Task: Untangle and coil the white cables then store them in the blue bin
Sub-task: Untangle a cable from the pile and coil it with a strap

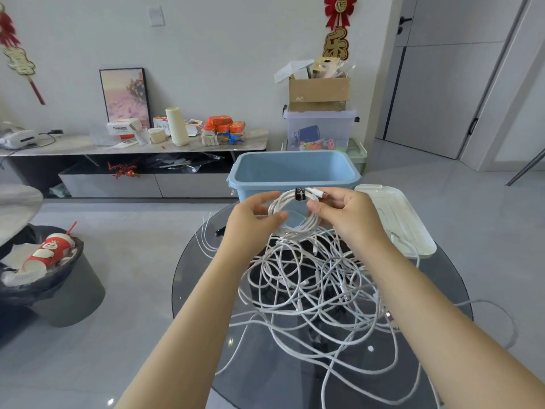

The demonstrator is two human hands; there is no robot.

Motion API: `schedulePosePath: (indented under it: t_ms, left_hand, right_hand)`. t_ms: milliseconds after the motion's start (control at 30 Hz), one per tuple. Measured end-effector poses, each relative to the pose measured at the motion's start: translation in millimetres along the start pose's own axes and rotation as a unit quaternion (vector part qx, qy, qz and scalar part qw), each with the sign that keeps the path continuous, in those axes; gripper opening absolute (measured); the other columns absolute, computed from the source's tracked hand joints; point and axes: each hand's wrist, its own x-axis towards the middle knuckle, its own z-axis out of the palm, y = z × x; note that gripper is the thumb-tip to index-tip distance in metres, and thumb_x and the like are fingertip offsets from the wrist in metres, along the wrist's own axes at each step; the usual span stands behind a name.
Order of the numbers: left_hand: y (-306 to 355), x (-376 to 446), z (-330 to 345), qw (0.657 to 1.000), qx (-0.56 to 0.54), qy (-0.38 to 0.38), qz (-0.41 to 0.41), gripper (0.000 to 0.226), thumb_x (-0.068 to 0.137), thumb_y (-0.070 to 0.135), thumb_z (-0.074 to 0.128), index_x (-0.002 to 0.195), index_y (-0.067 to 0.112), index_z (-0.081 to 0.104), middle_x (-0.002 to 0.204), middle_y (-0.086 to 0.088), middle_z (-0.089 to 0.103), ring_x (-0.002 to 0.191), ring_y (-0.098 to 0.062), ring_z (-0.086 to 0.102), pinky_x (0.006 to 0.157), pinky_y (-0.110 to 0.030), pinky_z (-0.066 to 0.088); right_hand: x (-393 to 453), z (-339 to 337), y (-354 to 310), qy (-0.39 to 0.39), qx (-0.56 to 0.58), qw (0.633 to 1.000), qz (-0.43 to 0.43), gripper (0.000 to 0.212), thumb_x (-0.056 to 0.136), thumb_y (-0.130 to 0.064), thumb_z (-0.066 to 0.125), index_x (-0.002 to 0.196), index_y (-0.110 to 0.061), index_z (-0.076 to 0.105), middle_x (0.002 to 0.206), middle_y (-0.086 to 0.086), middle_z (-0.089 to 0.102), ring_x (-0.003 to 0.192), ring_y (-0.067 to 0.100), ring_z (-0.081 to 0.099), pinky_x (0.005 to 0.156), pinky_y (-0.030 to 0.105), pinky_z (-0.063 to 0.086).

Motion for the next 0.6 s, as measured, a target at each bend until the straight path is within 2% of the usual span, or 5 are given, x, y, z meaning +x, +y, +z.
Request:
schedulePosePath:
  t_ms: [200,300,400,533,600]
  left_hand:
    - [27,79,3,0.996,0.046,0.063,0.035,0.025,0.075,0.014,0.078,0.097,0.015,0.068,0.087,0.000,0.070,0.083,-0.022,0.068,0.083,-0.038,0.055]
    - [27,125,7,0.993,0.086,0.070,0.032,0.022,0.074,0.013,0.078,0.094,0.013,0.070,0.086,-0.001,0.070,0.076,-0.017,0.065,0.071,-0.027,0.051]
    - [17,164,14,0.987,0.149,0.053,0.010,0.026,0.074,0.013,0.078,0.098,0.012,0.068,0.087,-0.002,0.068,0.070,-0.012,0.060,0.062,-0.022,0.047]
    - [-2,204,26,0.966,0.258,-0.008,-0.031,0.027,0.074,0.014,0.079,0.096,0.012,0.065,0.087,-0.004,0.066,0.078,-0.021,0.062,0.075,-0.032,0.053]
    - [-11,218,32,0.957,0.283,-0.030,-0.051,0.018,0.073,0.014,0.080,0.085,0.011,0.067,0.081,-0.007,0.069,0.079,-0.026,0.068,0.078,-0.038,0.057]
  right_hand:
    - [76,-2,-16,0.013,-0.013,1.000,-0.009,0.022,0.083,-0.007,0.069,0.106,-0.008,0.069,0.086,0.007,0.069,0.080,0.019,0.065,0.079,0.034,0.057]
    - [123,-1,-19,0.007,-0.092,0.996,-0.016,0.022,0.084,-0.012,0.070,0.106,-0.010,0.070,0.087,0.008,0.068,0.079,0.020,0.063,0.081,0.039,0.054]
    - [167,5,-7,-0.015,-0.196,0.981,0.006,0.020,0.085,-0.016,0.069,0.099,-0.003,0.072,0.085,0.015,0.070,0.072,0.021,0.061,0.080,0.040,0.054]
    - [206,11,19,-0.089,-0.274,0.952,0.104,0.023,0.084,-0.009,0.065,0.101,0.006,0.068,0.073,0.013,0.066,0.059,0.022,0.060,0.061,0.027,0.057]
    - [218,15,32,-0.121,-0.293,0.937,0.146,0.026,0.084,-0.009,0.065,0.105,0.006,0.067,0.081,0.018,0.070,0.063,0.025,0.062,0.070,0.032,0.059]
